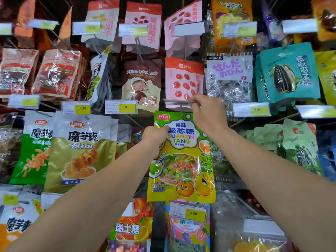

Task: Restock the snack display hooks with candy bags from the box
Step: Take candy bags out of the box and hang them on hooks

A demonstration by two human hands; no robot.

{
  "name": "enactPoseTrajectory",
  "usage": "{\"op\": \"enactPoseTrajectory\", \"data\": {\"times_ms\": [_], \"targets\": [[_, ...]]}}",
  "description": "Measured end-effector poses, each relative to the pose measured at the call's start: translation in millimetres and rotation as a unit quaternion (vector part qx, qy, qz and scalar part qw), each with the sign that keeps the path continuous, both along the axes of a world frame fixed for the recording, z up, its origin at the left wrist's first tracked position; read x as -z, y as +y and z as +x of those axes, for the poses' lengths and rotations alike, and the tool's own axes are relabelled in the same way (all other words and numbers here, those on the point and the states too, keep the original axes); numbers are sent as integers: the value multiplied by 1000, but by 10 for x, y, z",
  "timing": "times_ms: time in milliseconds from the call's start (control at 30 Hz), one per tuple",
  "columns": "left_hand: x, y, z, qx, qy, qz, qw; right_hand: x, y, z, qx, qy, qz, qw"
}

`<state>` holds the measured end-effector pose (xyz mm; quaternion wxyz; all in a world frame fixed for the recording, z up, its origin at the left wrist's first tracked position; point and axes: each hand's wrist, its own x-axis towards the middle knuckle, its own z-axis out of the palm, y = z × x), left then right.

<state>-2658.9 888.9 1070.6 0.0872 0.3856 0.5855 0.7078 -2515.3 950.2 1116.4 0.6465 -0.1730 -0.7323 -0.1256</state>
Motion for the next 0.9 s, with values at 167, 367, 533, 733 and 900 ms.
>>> {"op": "enactPoseTrajectory", "data": {"times_ms": [167, 367, 533, 733, 900], "targets": [[88, 67, -34, -11, -9, 0, 1000, 168, -2, 15, 12, -22, 6, 1000], [188, 76, -61, 0, 25, 29, 999, 647, 60, 55, 20, -76, -10, 997], [347, 54, -125, -17, 65, 40, 997, 1058, 171, 86, 43, -66, -58, 995], [685, -54, -92, -50, 154, 61, 985, 1399, 291, 142, -115, -87, -277, 950], [946, -179, -50, -104, 253, 76, 959, 1543, 251, 192, -120, -109, -289, 944]]}}
